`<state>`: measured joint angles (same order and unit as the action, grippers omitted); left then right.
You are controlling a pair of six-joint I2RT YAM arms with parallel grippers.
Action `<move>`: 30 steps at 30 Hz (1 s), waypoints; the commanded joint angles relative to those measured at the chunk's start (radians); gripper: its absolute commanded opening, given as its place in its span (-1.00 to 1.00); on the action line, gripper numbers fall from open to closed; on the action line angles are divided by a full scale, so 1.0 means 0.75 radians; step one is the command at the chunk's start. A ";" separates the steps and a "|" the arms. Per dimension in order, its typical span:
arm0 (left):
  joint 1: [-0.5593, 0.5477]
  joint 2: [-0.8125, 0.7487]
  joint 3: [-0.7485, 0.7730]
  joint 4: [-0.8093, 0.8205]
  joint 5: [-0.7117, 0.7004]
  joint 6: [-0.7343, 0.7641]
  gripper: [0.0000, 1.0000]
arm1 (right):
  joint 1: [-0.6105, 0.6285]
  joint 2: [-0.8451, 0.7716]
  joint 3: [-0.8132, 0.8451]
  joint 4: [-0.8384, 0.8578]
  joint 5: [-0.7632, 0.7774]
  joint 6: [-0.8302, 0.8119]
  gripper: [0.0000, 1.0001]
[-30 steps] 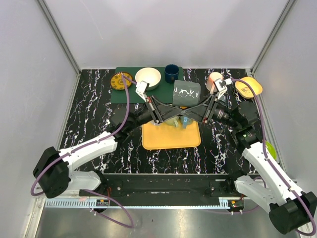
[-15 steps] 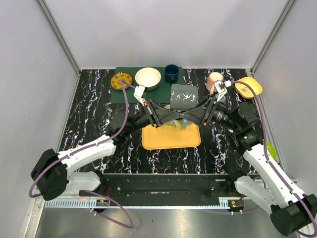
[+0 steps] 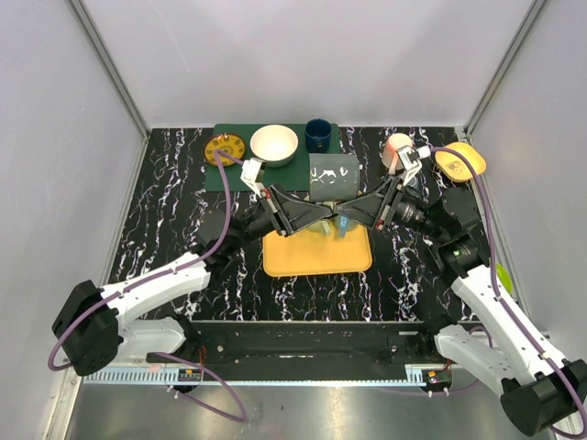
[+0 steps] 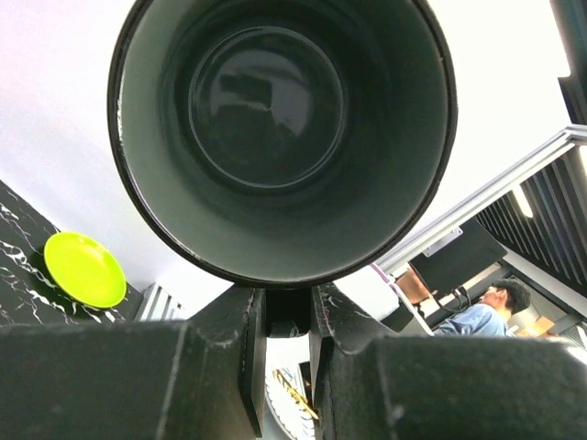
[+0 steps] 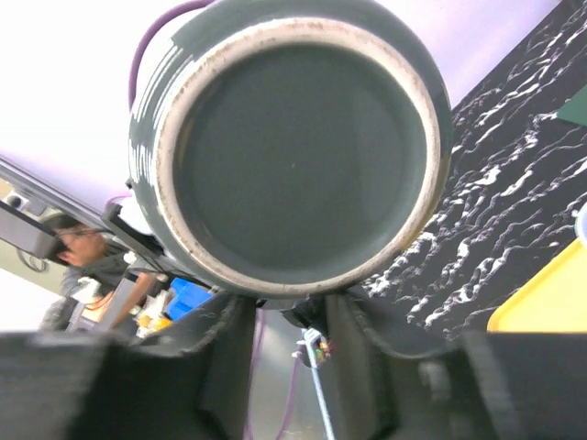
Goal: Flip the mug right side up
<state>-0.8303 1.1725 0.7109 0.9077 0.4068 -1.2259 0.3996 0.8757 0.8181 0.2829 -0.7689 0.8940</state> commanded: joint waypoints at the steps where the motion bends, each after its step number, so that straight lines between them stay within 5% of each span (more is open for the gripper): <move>1: -0.077 -0.060 -0.003 0.115 0.304 0.011 -1.00 | -0.032 0.059 0.089 0.128 0.213 0.033 -0.35; 3: -0.087 -0.056 -0.005 0.109 0.310 0.015 -1.00 | -0.030 0.068 0.091 0.144 0.211 0.049 -0.51; 5: -0.104 -0.048 -0.009 0.113 0.317 0.017 -1.00 | -0.030 0.078 0.083 0.169 0.215 0.066 -0.95; 9: -0.128 -0.025 0.001 0.107 0.333 0.033 -1.00 | -0.030 0.107 0.081 0.210 0.211 0.107 -1.00; 10: -0.138 -0.023 0.003 0.101 0.339 0.035 -1.00 | -0.030 0.109 0.081 0.214 0.211 0.111 -0.96; 11: -0.143 -0.017 0.005 0.101 0.347 0.035 -1.00 | -0.030 0.111 0.083 0.222 0.199 0.111 -0.48; 14: -0.151 -0.015 0.007 0.105 0.355 0.039 -1.00 | -0.030 0.117 0.095 0.198 0.199 0.097 0.00; 25: -0.188 -0.007 0.038 -0.014 0.364 0.111 -1.00 | -0.030 0.127 0.106 0.220 0.213 0.113 -0.02; 30: -0.200 -0.007 0.056 -0.220 0.308 0.221 -1.00 | -0.030 0.139 0.102 0.326 0.199 0.203 0.14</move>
<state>-0.8791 1.1713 0.7273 0.8986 0.3534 -1.1500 0.3950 0.9455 0.8543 0.3988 -0.7841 0.9829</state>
